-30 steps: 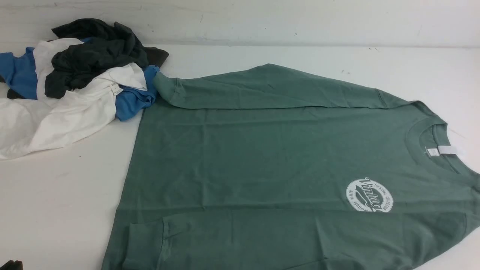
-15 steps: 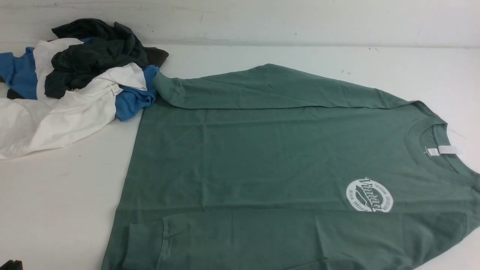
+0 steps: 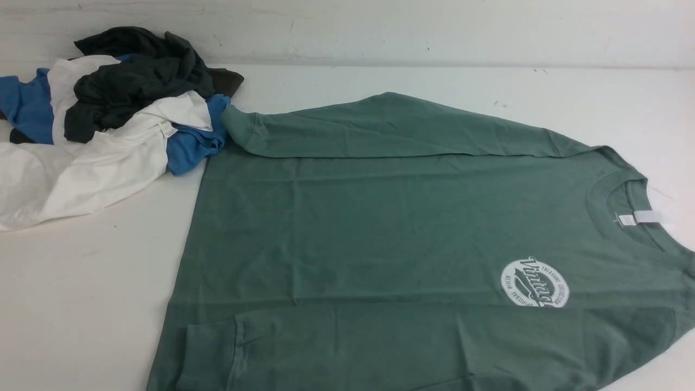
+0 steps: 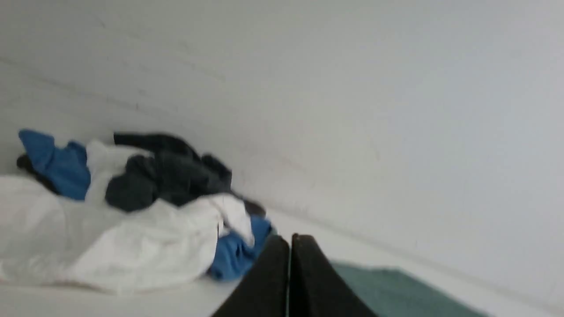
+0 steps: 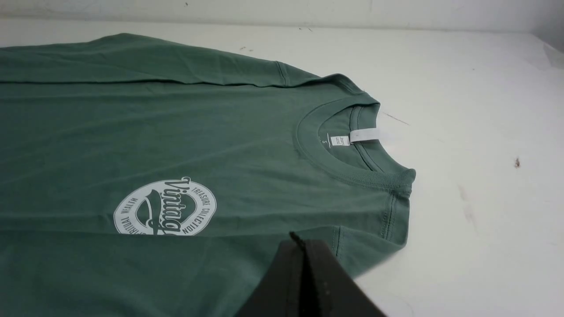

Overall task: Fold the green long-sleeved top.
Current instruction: Use the left arm to clamp the cuff closest to it

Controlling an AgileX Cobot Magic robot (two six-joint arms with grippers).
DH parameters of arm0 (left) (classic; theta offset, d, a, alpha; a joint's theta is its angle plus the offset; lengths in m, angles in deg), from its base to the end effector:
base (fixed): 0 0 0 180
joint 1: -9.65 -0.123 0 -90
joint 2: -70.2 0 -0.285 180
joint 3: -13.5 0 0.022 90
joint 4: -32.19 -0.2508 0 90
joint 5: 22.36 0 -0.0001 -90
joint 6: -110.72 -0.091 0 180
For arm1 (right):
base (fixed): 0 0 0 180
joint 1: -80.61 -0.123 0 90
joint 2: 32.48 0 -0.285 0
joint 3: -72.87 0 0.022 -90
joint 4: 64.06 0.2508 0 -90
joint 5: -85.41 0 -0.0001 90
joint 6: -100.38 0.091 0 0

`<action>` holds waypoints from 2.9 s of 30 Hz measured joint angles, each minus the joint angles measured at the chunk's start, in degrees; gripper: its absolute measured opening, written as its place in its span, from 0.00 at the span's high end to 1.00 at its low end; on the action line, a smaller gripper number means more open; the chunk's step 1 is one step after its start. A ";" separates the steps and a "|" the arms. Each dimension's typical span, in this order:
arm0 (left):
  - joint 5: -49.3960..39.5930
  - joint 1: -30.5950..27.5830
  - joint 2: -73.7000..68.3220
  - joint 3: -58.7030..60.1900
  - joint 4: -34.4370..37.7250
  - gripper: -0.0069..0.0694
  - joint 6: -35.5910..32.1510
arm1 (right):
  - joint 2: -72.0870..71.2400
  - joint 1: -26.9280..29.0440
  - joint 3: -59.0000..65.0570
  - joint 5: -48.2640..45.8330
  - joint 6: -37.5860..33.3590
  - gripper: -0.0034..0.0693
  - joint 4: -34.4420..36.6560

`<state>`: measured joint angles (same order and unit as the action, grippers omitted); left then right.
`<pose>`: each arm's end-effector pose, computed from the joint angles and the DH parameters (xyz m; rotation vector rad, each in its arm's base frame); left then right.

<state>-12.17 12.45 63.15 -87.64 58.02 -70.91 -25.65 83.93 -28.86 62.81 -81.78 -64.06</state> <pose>0.0543 0.0043 0.2186 -0.3104 1.3115 -0.3414 0.0516 -0.0030 0.1725 0.0190 1.8801 -0.0657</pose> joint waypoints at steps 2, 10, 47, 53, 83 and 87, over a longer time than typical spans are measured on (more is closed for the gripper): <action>6.68 0.00 0.00 0.00 1.78 0.91 0.58 | 0.00 0.00 0.00 0.05 0.00 0.97 0.00; 11.90 0.00 -1.19 -10.06 3.55 0.91 4.46 | 0.00 0.00 0.29 2.36 1.49 0.97 5.57; -53.90 16.10 -86.63 -47.40 -24.15 0.91 9.76 | 44.70 -0.42 -43.78 -48.08 -8.20 0.97 18.49; -43.89 16.10 -86.63 -47.40 -26.47 0.83 10.09 | 55.31 -0.42 -44.90 -48.27 -13.36 0.97 20.11; -40.87 16.10 -95.37 -47.40 -25.83 0.62 23.01 | 56.01 -0.44 -44.90 -48.27 -19.18 0.97 26.41; -41.15 16.10 -95.37 -47.40 -25.83 0.72 21.98 | 56.01 -0.44 -44.90 -48.27 -19.18 0.97 26.46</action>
<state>-53.32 28.55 -32.21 -135.03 32.19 -48.93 30.36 83.48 -73.77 14.55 -100.96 -37.60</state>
